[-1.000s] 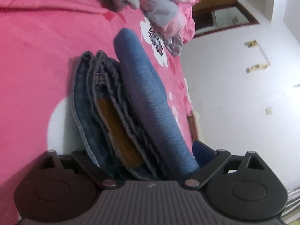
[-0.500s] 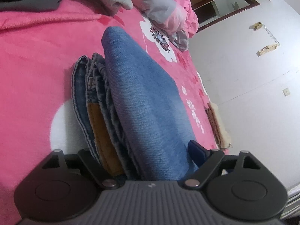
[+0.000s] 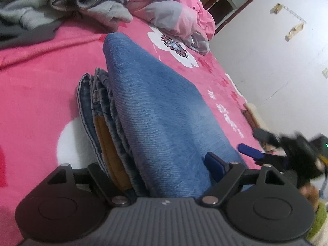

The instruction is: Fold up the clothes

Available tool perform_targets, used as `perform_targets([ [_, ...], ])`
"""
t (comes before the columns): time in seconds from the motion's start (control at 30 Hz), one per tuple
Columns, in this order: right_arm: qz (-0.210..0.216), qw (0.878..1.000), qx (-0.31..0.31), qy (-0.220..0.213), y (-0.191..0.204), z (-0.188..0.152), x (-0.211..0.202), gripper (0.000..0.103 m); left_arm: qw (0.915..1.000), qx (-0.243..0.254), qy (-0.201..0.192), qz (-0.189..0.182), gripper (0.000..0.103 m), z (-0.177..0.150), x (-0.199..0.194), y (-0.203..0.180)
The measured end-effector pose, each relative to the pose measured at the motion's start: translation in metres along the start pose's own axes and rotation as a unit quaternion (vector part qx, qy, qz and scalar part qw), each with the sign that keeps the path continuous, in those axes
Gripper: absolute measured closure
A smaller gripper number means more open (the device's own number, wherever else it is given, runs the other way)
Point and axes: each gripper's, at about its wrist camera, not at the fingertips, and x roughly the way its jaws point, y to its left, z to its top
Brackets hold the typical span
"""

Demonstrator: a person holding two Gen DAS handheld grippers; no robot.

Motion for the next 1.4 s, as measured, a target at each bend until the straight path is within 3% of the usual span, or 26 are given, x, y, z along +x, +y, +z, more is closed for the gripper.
perform_targets([
  [0.1, 0.032, 0.992, 0.119, 0.030, -0.042, 0.008, 0.017, 0.023, 0.9999, 0.007, -0.002, 0.007, 0.018, -0.002, -0.001, -0.003],
  [0.17, 0.050, 0.986, 0.150, 0.045, -0.053, 0.010, 0.026, 0.023, 0.9999, 0.011, -0.003, 0.010, 0.018, -0.002, -0.001, -0.004],
  [0.73, 0.066, 0.980, 0.117, 0.145, -0.035, 0.049, 0.088, 0.021, 0.9993, 0.031, -0.009, 0.018, 0.017, -0.005, 0.001, -0.008],
  [0.9, 0.072, 0.980, 0.102, 0.155, -0.026, 0.056, 0.107, 0.021, 0.9992, 0.033, -0.010, 0.019, 0.017, -0.005, 0.001, -0.009],
  [1.1, 0.073, 0.980, 0.080, 0.169, -0.015, 0.060, 0.122, 0.012, 0.9992, 0.034, -0.011, 0.018, 0.017, -0.006, 0.001, -0.009],
  [1.4, 0.088, 0.980, 0.055, 0.170, -0.013, 0.052, 0.111, 0.015, 0.9993, 0.035, -0.012, 0.009, 0.017, -0.007, 0.000, -0.006],
])
